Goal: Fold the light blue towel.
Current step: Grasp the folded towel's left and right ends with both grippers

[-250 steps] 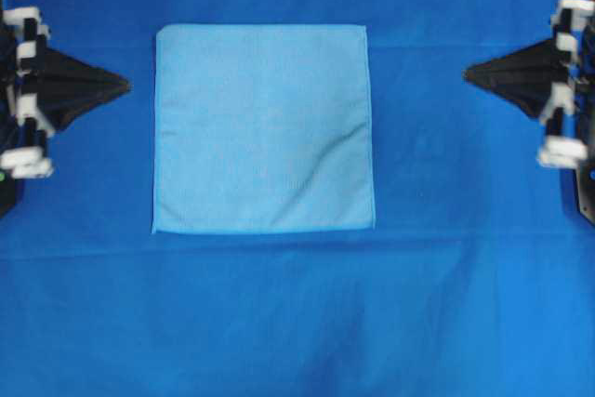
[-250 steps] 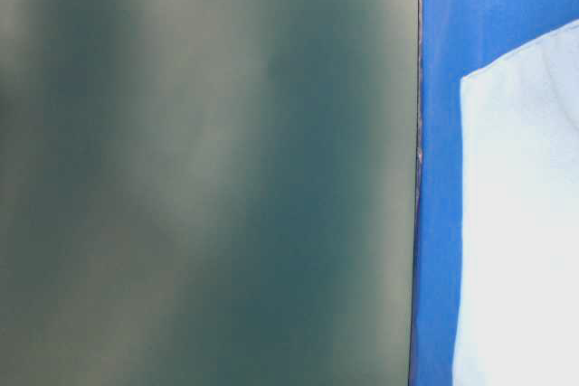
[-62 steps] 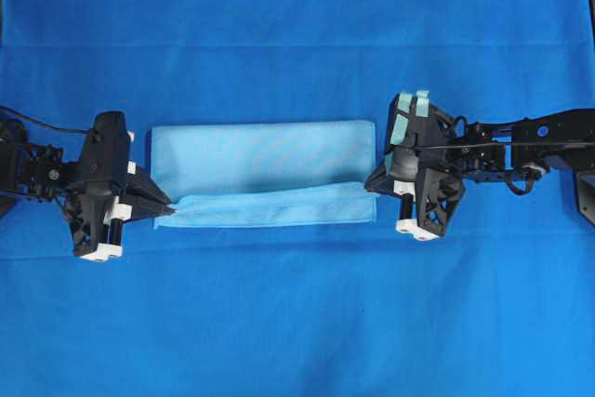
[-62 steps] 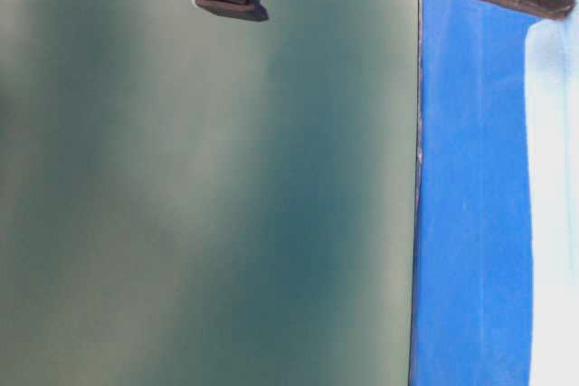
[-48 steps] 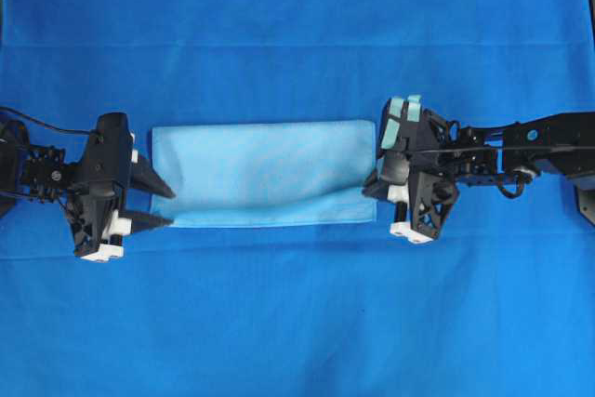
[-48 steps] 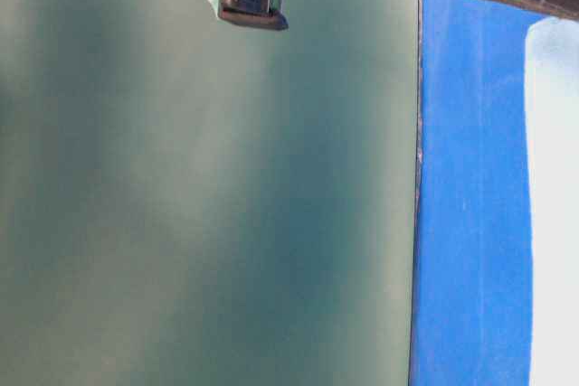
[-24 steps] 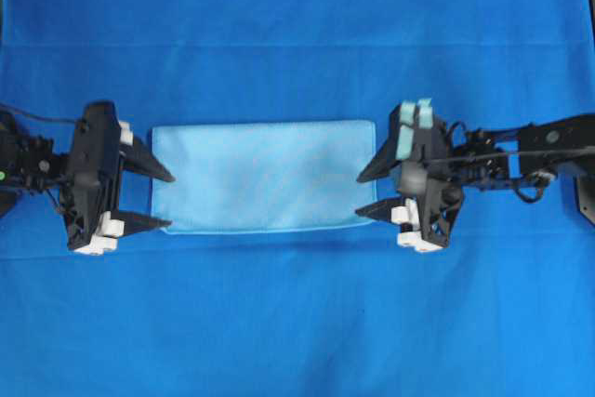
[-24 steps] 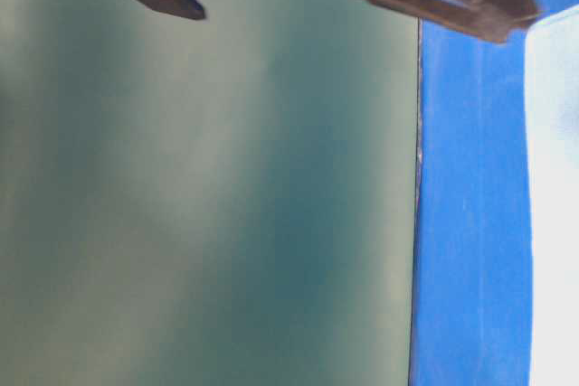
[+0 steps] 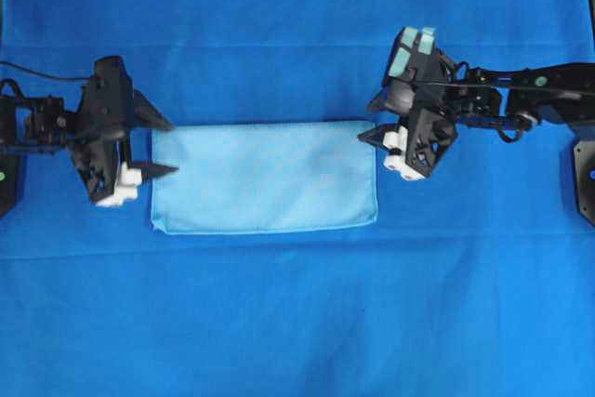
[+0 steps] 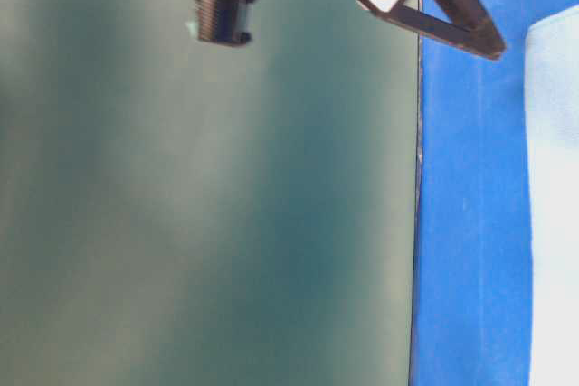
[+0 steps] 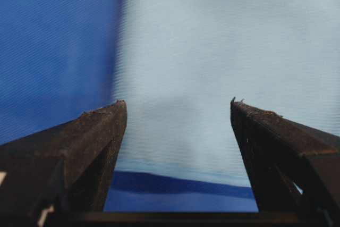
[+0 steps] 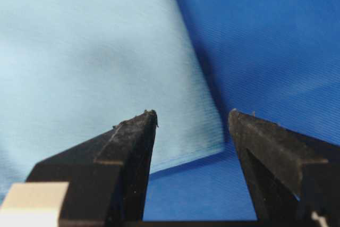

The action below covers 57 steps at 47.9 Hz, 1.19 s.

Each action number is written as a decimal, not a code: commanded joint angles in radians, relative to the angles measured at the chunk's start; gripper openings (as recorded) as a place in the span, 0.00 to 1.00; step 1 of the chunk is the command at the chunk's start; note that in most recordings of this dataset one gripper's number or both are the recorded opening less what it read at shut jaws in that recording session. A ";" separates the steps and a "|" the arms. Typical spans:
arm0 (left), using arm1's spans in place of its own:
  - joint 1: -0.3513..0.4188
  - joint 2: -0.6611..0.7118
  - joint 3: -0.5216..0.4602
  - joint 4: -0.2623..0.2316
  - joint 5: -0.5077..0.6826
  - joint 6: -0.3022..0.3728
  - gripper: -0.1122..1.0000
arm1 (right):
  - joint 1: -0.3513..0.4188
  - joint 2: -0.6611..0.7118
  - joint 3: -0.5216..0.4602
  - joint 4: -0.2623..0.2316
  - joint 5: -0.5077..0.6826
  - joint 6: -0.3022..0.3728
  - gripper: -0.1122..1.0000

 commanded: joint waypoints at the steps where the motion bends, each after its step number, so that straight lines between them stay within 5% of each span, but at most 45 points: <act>1: 0.038 0.009 -0.015 0.003 -0.011 0.011 0.75 | -0.020 0.025 -0.025 -0.009 -0.014 -0.002 0.64; 20: 0.115 0.094 -0.018 0.003 -0.020 0.031 0.74 | -0.038 0.138 -0.040 -0.012 -0.032 -0.002 0.64; 28: 0.115 0.137 -0.020 0.003 -0.012 0.020 0.59 | -0.037 0.138 -0.041 -0.012 -0.032 -0.002 0.62; 33: 0.106 0.150 -0.018 0.003 0.003 0.012 0.42 | -0.028 0.140 -0.041 -0.015 -0.032 -0.006 0.51; 42: 0.060 0.152 -0.025 0.003 0.046 0.014 0.14 | -0.012 0.138 -0.043 -0.026 -0.029 -0.006 0.12; 57: 0.067 0.133 -0.041 0.003 0.097 0.028 0.13 | -0.012 0.121 -0.052 -0.029 -0.029 -0.006 0.12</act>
